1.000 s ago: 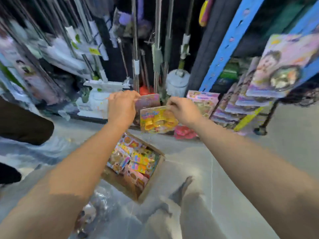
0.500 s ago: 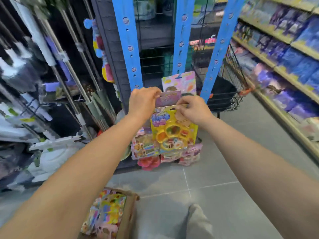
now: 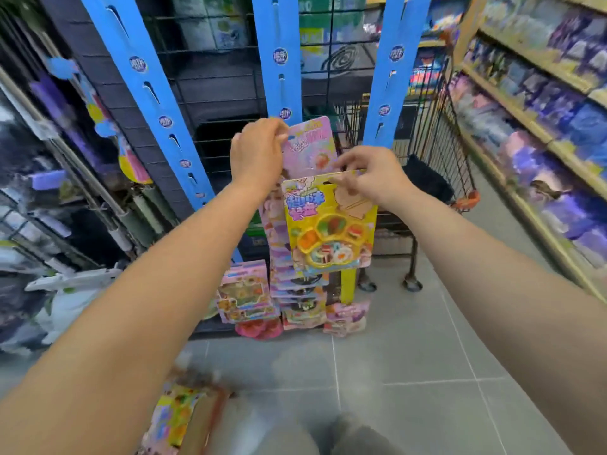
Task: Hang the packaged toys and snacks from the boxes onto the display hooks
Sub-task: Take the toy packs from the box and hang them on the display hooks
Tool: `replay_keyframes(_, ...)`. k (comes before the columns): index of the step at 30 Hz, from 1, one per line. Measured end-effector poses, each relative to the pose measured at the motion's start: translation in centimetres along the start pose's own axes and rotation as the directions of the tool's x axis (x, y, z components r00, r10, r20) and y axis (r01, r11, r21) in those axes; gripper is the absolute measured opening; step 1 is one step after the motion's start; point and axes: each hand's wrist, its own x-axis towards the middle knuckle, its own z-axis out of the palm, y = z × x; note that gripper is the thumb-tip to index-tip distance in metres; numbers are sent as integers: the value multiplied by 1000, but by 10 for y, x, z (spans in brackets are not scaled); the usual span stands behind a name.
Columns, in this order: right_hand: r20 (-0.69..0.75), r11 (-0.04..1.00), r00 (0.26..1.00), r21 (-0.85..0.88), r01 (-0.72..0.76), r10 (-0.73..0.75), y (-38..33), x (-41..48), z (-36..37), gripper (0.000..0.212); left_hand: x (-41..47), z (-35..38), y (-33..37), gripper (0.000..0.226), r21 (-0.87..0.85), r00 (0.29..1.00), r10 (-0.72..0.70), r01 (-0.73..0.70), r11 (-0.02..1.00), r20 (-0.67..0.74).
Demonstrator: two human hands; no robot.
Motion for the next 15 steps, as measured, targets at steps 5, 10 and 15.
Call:
replay_keyframes(5, 32, 997, 999, 77, -21, 19, -5, 11, 10, 18, 6, -4, -3, 22, -15, 999, -28, 28, 999, 15)
replay_keyframes(10, -8, 990, 998, 130, -56, 58, -8, 20, 12, 19, 10, -2, -1, 27, 105, 994, 82, -74, 992, -72)
replay_keyframes(15, -8, 986, 997, 145, -76, 78, -5, 22, 9, 23, 13, 1, 1, 26, 99, 997, 59, -54, 994, -50)
